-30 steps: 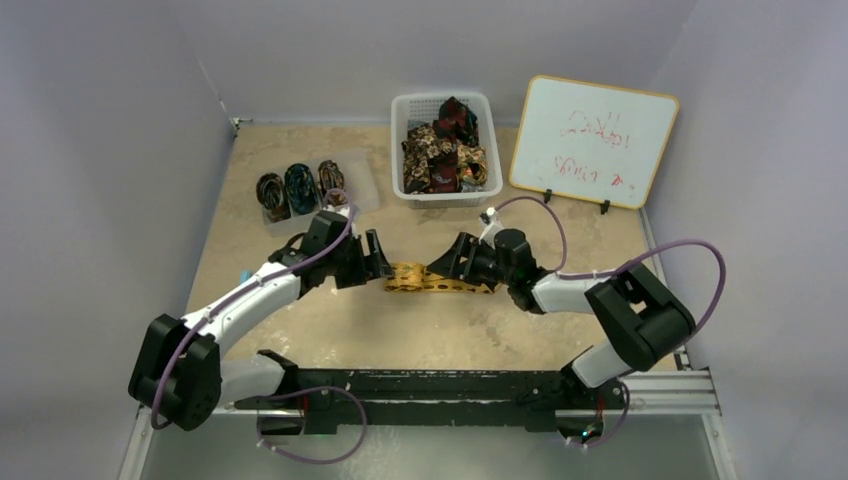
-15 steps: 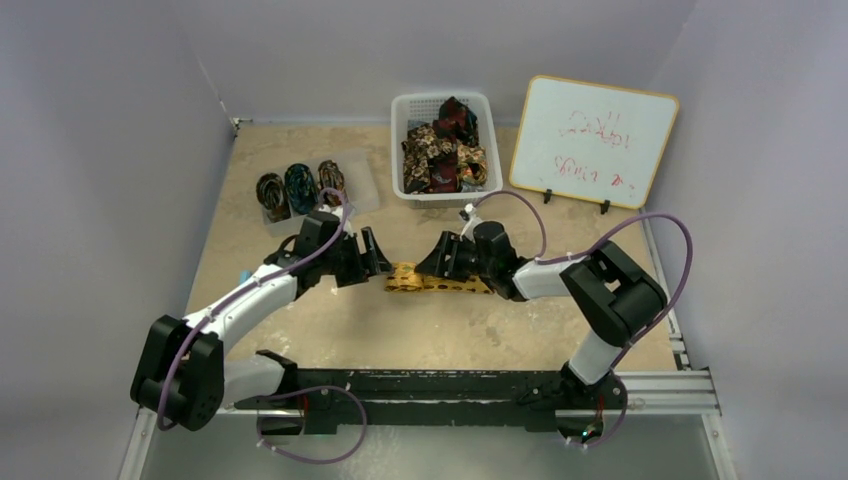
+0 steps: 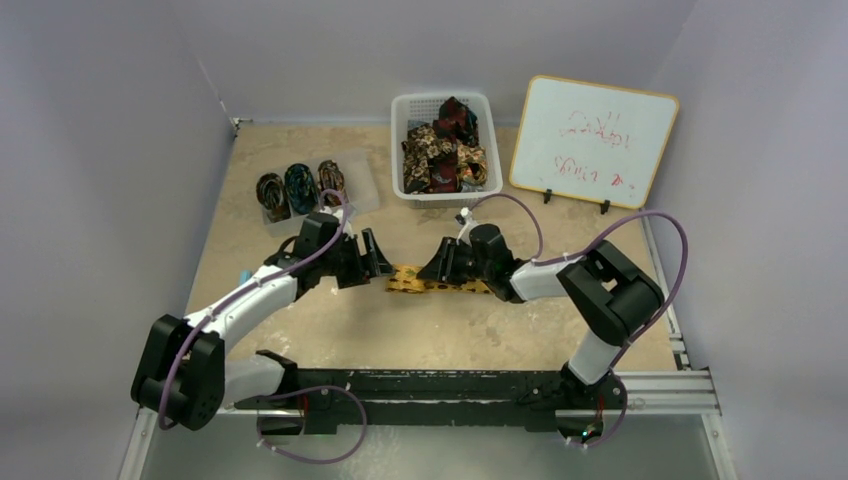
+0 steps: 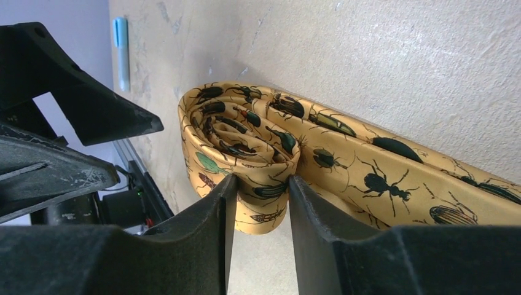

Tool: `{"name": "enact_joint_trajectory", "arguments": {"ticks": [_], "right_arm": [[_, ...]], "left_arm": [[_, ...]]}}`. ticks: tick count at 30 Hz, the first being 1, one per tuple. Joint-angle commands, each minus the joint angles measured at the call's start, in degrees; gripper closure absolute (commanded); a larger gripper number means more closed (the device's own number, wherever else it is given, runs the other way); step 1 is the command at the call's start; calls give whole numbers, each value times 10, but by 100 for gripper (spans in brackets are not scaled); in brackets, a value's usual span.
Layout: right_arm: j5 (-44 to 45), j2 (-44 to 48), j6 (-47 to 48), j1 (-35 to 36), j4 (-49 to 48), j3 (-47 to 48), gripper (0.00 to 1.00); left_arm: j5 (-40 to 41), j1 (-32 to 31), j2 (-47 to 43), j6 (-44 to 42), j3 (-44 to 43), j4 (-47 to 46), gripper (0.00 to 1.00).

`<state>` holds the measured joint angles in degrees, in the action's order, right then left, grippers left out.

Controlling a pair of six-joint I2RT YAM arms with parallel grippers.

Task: Roll the ties
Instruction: Roll the tie at the center of the board.

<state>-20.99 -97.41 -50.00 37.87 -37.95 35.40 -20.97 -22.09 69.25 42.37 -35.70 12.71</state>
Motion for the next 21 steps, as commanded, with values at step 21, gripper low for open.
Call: {"name": "enact_joint_trajectory", "arguments": {"ticks": [21], "right_arm": [[-57, 14, -4, -2, -48, -40, 43]], "left_arm": [[-37, 5, 19, -1, 21, -59, 28]]}}
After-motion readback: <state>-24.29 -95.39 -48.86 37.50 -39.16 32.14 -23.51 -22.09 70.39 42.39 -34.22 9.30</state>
